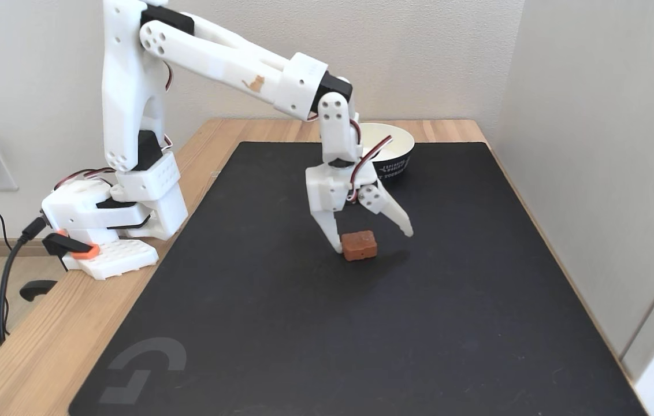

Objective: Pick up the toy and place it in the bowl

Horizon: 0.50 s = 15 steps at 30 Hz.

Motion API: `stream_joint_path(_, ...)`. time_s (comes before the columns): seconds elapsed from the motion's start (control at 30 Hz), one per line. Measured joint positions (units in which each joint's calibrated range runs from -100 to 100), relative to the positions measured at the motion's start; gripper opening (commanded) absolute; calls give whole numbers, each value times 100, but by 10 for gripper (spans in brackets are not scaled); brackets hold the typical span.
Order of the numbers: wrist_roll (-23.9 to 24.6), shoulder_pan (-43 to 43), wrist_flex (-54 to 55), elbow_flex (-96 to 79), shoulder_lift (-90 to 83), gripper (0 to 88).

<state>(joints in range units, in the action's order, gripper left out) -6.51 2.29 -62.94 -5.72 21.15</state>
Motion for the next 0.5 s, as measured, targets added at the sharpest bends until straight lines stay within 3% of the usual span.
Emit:
stream_joint_path(0.07, 0, 0, 0, 38, 92, 395)
stream_joint_path(0.3, 0, 25, -34, 85, 150, 36)
stream_joint_path(0.5, -21, 25, -34, 94, 150, 26)
